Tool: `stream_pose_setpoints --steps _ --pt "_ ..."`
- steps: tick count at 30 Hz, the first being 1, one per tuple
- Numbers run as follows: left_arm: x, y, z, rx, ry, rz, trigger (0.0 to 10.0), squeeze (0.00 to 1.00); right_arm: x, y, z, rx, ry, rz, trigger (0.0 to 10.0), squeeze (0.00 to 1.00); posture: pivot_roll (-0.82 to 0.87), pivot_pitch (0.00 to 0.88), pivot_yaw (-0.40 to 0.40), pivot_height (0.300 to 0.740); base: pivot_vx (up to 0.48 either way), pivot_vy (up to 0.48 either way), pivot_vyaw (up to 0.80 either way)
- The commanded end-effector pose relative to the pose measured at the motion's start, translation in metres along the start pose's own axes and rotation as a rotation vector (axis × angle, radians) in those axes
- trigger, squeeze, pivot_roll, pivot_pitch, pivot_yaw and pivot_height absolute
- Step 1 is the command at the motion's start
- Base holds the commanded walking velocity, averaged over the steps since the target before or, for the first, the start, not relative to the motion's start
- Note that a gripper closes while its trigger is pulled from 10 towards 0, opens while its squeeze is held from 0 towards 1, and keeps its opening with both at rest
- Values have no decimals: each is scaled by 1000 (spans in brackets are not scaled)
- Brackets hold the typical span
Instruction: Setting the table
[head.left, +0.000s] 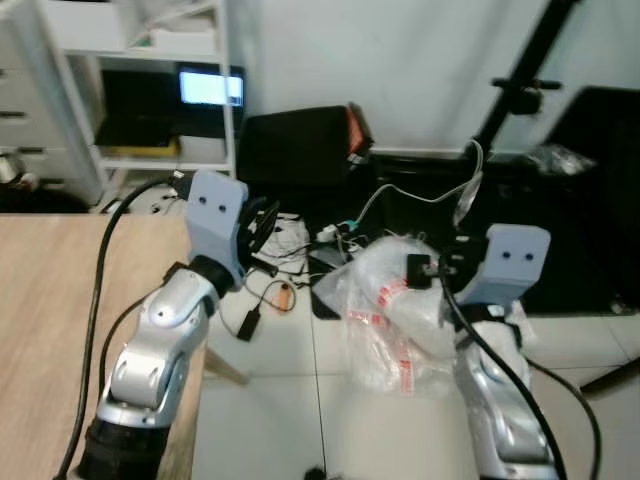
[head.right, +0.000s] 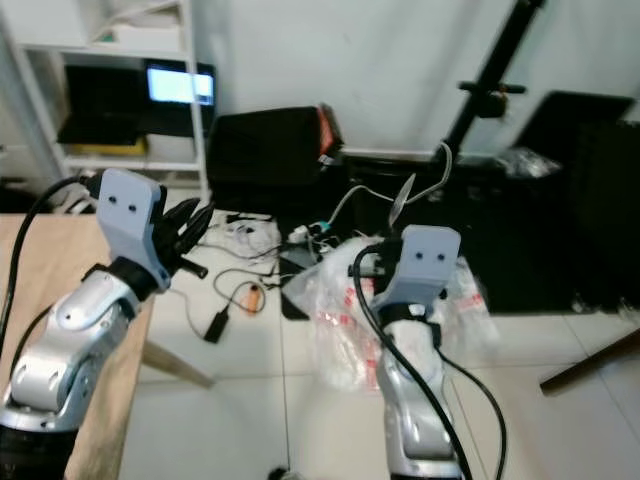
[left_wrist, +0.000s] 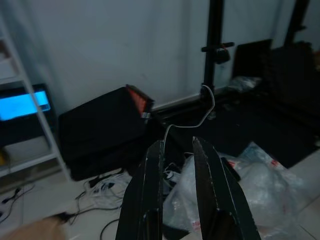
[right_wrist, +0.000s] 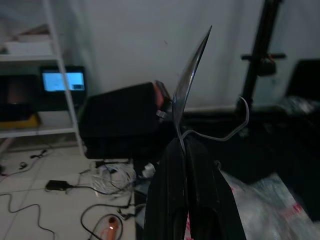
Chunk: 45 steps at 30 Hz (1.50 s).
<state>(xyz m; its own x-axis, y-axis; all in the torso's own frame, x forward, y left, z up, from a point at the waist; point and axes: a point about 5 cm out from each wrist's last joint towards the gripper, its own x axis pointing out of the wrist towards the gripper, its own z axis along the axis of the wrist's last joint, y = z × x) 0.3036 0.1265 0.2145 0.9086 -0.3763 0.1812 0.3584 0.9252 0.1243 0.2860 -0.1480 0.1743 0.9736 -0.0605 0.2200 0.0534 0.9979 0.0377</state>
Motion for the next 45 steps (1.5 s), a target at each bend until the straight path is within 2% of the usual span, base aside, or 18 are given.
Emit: stream_pose_setpoints --steps 1,10,21,32,45 --pt "1 -4 -2 9 7 -22 10000 0 -1 -7 -3 -14 8 -24 10000 0 5 56 29 740 0 0 -800" --pt "7 -3 1 17 5 -54 10000 0 2 -8 -4 -16 -6 -56 10000 0 -1 44 78 740 0 0 -800" --pt "12 -6 3 14 -7 -75 10000 0 1 -10 -5 -22 -9 -69 10000 0 -5 37 82 740 0 0 -800" --pt "13 -14 7 -76 -21 -151 10000 0 2 -11 -5 -24 -15 -71 10000 0 -13 27 79 740 0 0 -800" --pt "16 -22 5 -78 -17 -180 10000 0 2 -12 -3 -31 -19 -68 10000 0 -24 34 74 740 0 0 -800"
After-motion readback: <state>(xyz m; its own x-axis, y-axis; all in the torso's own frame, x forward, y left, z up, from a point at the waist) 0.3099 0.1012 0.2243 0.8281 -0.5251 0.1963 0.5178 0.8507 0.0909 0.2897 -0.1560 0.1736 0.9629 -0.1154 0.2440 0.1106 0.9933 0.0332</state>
